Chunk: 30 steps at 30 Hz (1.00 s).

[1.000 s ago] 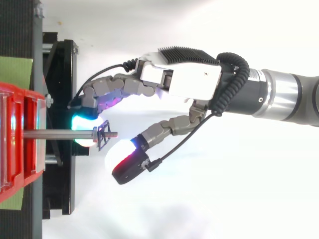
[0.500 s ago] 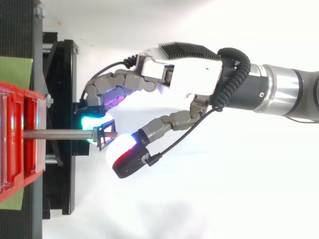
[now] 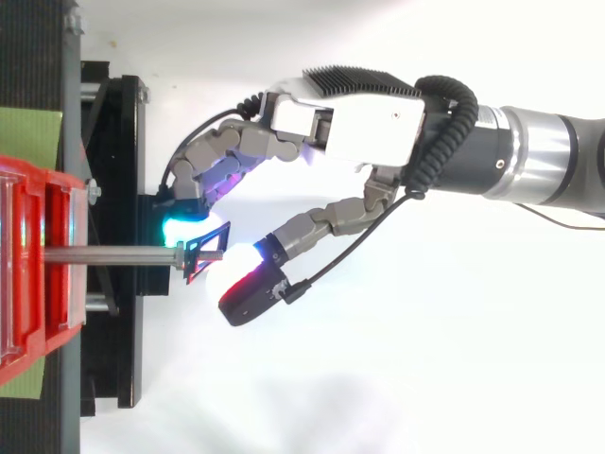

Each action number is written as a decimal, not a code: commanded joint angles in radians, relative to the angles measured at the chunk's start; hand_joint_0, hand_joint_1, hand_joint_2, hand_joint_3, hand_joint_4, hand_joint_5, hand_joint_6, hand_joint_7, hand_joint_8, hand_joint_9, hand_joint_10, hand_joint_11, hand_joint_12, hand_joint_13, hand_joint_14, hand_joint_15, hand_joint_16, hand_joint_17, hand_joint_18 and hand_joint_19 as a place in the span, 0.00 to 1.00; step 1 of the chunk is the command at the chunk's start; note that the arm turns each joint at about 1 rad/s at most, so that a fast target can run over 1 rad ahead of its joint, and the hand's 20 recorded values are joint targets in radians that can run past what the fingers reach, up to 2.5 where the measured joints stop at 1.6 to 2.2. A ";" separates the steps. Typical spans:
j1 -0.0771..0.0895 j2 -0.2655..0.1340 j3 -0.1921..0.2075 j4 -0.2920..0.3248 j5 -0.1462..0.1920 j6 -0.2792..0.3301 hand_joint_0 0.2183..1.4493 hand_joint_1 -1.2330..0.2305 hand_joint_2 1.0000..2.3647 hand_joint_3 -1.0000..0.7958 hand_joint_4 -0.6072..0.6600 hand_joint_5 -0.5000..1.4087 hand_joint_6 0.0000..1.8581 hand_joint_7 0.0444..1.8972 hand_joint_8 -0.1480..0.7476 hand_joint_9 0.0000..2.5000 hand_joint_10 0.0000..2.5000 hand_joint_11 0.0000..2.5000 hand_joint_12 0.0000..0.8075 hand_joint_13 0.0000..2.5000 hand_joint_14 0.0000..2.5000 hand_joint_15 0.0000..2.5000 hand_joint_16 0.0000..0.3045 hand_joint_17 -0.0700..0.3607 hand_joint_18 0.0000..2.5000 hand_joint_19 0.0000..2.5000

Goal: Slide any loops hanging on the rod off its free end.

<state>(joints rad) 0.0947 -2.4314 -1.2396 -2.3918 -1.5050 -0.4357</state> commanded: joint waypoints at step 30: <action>-0.009 0.002 0.005 -0.001 -0.023 0.002 0.25 0.40 0.00 0.28 0.67 0.20 0.30 0.64 0.52 0.39 0.00 0.10 0.39 0.38 0.00 0.06 0.16 0.42 0.39 0.14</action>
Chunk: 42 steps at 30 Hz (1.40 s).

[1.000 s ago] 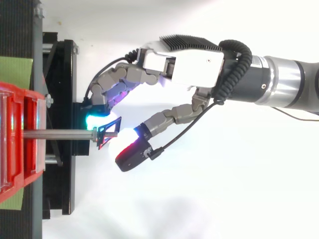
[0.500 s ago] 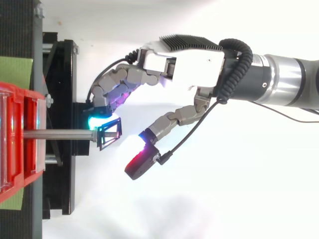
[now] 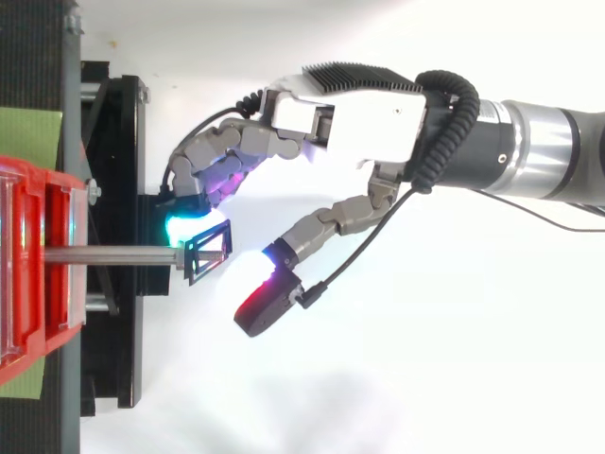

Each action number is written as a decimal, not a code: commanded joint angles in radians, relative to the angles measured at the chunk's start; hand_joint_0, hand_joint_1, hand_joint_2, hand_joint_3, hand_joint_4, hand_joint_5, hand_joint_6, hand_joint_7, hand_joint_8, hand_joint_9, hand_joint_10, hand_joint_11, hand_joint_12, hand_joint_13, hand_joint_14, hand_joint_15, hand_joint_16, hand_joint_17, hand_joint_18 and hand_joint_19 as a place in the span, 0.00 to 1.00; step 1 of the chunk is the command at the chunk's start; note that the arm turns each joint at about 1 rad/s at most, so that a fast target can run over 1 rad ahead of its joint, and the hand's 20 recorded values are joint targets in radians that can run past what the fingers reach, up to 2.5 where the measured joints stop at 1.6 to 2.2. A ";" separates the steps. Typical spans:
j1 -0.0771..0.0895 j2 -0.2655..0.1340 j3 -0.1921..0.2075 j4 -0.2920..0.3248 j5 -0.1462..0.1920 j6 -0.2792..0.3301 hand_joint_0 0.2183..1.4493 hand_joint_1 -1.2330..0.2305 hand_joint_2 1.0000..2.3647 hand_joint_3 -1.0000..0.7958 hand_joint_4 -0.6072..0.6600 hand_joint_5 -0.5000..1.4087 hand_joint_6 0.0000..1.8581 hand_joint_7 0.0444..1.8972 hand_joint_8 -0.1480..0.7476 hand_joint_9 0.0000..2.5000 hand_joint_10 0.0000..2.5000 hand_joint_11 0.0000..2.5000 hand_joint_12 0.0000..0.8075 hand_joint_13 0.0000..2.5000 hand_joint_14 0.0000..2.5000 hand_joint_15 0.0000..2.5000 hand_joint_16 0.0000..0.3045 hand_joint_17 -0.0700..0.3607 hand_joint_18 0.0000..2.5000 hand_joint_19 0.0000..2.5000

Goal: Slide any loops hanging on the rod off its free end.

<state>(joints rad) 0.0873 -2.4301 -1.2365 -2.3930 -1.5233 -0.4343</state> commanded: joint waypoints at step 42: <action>-0.029 0.006 0.075 -0.178 -0.051 0.000 0.30 0.36 0.02 0.53 0.52 0.17 0.47 0.53 0.53 0.40 0.00 0.12 0.39 0.39 0.00 0.07 0.16 0.42 0.40 0.14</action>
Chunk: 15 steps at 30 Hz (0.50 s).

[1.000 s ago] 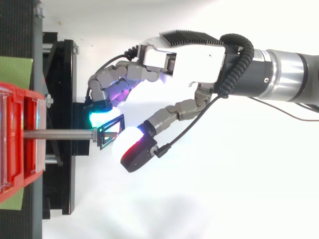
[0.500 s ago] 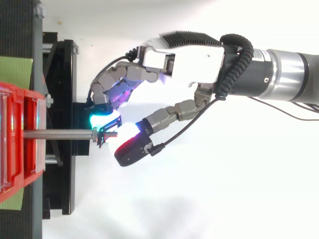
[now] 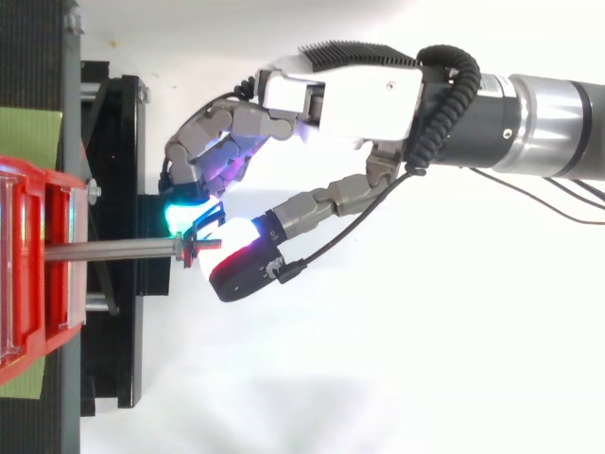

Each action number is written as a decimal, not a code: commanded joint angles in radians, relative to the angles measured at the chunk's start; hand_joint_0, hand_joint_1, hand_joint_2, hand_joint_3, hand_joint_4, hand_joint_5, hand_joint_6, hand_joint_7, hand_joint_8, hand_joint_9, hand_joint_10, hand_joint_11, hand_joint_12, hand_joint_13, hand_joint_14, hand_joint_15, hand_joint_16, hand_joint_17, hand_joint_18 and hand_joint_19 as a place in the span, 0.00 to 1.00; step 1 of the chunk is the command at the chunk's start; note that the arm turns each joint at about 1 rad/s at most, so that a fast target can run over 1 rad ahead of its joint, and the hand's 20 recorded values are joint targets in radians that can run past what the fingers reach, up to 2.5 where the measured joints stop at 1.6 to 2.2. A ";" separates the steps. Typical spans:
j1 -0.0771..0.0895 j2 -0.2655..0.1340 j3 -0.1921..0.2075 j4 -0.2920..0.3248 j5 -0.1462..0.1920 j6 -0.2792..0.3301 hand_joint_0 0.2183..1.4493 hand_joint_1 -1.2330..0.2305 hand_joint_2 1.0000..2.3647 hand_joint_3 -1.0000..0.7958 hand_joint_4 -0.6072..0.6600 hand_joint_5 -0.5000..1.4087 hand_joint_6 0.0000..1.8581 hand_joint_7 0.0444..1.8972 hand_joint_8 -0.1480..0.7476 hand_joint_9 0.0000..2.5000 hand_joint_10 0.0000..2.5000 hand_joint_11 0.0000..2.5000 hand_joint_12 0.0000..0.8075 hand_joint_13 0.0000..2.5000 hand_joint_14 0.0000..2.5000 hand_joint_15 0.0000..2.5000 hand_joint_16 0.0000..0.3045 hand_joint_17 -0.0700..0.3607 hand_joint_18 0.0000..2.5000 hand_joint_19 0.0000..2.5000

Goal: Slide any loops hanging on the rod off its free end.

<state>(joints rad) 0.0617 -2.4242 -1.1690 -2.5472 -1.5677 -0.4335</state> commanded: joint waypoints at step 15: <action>-0.005 0.017 0.006 -0.073 -0.008 -0.010 0.30 0.36 0.02 0.53 0.52 0.17 0.47 0.53 0.53 0.40 0.00 0.12 0.39 0.40 0.00 0.07 0.16 0.42 0.40 0.14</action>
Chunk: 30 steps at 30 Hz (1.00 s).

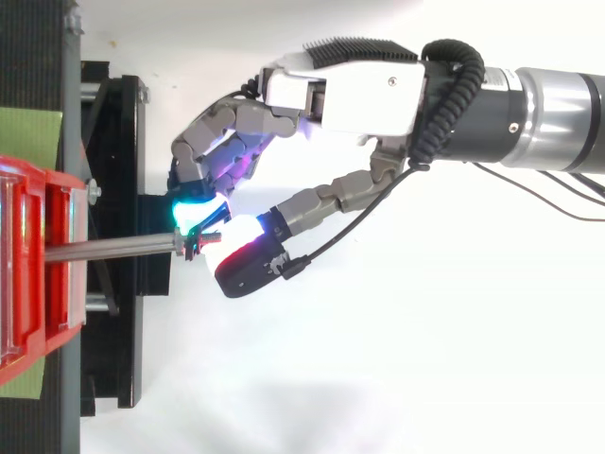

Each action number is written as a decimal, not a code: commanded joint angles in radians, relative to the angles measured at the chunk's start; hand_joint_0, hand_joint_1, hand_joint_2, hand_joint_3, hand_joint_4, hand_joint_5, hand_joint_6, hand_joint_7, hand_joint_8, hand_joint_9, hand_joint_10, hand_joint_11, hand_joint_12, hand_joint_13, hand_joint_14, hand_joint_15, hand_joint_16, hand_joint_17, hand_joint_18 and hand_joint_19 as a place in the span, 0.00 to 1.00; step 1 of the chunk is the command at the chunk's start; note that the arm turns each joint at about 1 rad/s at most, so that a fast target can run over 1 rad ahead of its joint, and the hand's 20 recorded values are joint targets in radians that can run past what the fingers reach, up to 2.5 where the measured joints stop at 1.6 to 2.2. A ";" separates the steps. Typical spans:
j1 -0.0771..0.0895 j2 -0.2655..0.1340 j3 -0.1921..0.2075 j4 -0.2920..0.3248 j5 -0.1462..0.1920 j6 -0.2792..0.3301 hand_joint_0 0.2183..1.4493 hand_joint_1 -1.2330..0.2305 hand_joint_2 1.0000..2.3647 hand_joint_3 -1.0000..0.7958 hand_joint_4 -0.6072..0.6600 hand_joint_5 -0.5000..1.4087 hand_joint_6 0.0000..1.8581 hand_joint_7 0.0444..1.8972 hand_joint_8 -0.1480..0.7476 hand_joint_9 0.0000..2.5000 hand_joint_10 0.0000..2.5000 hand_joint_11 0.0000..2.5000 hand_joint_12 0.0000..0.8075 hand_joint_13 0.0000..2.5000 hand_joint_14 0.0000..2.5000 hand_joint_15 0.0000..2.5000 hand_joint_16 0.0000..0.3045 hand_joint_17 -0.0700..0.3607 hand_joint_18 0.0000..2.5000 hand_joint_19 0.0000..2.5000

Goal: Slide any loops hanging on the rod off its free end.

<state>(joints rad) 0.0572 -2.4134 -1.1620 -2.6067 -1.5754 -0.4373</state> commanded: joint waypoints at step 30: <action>0.000 0.108 -0.001 -0.319 0.009 -0.072 0.30 0.36 0.02 0.52 0.53 0.17 0.47 0.53 0.53 0.40 0.00 0.12 0.39 0.40 0.00 0.08 0.16 0.42 0.40 0.14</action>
<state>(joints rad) 0.0568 -2.3170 -1.1632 -2.8953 -1.5674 -0.5160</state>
